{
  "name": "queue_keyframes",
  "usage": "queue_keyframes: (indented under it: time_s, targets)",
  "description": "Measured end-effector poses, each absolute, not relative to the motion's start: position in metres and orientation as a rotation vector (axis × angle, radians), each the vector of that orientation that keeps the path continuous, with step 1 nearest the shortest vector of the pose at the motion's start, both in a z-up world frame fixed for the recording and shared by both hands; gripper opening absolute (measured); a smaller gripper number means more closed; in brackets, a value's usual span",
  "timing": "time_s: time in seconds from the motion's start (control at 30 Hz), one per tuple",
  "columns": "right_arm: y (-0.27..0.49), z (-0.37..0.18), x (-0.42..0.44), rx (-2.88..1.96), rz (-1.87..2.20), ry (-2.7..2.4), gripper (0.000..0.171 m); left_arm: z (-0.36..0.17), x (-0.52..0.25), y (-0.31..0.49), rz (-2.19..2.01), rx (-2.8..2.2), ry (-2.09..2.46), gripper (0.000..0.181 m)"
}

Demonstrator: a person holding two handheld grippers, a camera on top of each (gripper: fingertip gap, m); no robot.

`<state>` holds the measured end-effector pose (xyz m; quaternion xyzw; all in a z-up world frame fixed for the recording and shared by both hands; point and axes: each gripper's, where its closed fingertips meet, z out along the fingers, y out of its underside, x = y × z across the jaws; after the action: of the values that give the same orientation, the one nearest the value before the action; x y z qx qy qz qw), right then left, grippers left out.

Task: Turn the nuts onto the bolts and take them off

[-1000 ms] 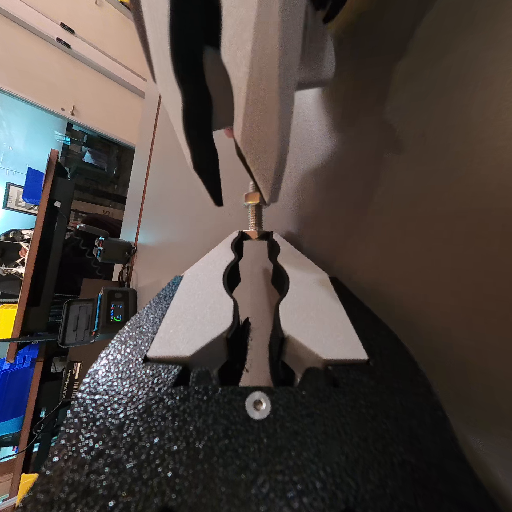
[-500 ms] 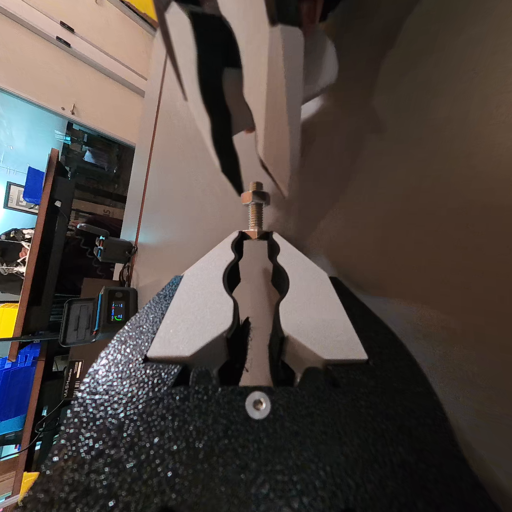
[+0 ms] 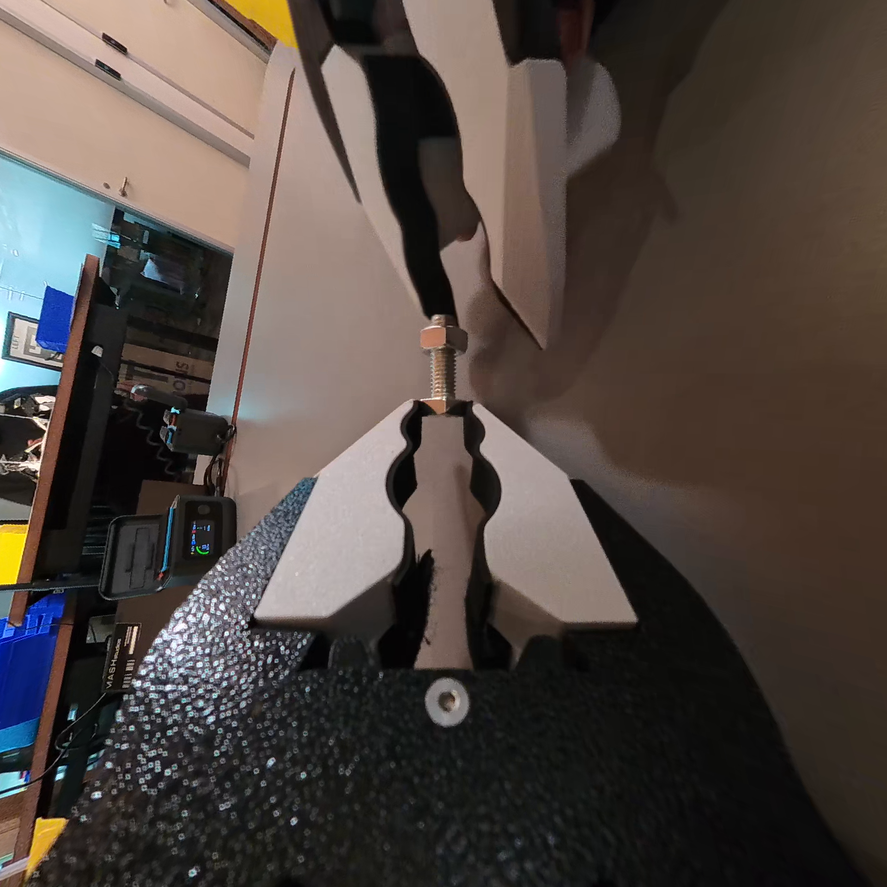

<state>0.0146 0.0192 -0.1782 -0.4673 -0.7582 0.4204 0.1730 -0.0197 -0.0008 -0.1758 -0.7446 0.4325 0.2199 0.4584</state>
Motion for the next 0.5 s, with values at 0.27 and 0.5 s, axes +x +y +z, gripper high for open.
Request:
queue_keyframes:
  time_s: [0.27,0.5]
  targets:
    - [0.011,-0.146,0.006,-1.098,1.228,-2.026,0.043,-0.176,-0.02,0.0,0.538,-1.835,1.061,0.016]
    - [0.01,-0.161,0.006,-1.119,1.18,-2.096,0.047,-0.176,-0.017,0.0,0.534,-1.835,1.059,0.016]
